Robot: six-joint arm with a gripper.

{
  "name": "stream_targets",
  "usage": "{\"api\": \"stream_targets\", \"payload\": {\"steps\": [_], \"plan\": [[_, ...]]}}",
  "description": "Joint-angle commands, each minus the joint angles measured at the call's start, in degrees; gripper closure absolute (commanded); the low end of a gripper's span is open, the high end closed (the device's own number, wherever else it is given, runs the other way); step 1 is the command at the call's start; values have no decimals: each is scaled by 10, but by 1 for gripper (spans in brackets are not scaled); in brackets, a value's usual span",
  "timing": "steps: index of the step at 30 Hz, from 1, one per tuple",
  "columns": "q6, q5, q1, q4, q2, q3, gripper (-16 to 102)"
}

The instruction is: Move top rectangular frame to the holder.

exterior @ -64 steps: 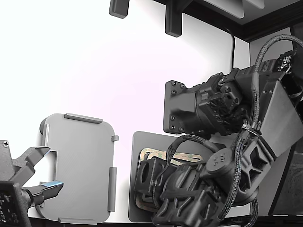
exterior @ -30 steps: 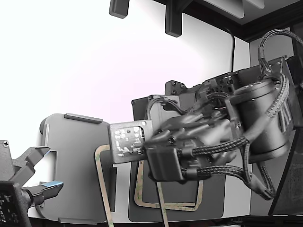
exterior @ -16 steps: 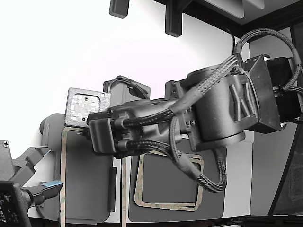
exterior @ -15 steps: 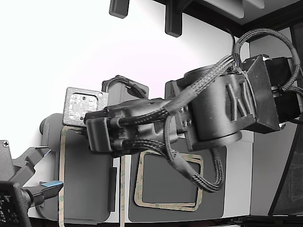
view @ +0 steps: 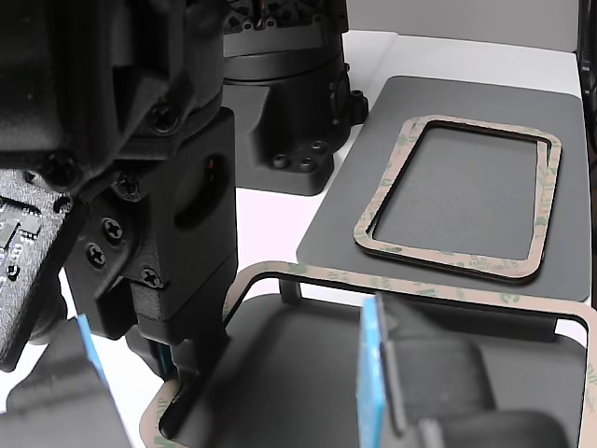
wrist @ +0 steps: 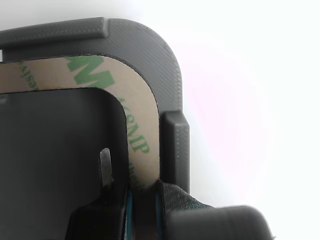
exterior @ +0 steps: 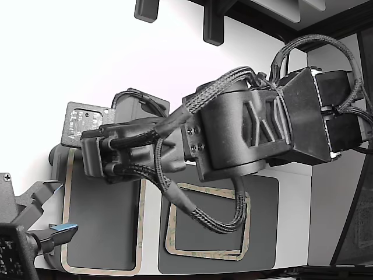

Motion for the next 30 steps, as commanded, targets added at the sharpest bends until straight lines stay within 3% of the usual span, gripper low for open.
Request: {"api": "stream_targets", "payload": {"steps": [1,30], "plan": [[2,2,-9,-4,11,-17,97],[-7,13,-10,-18,4,2,97]]}}
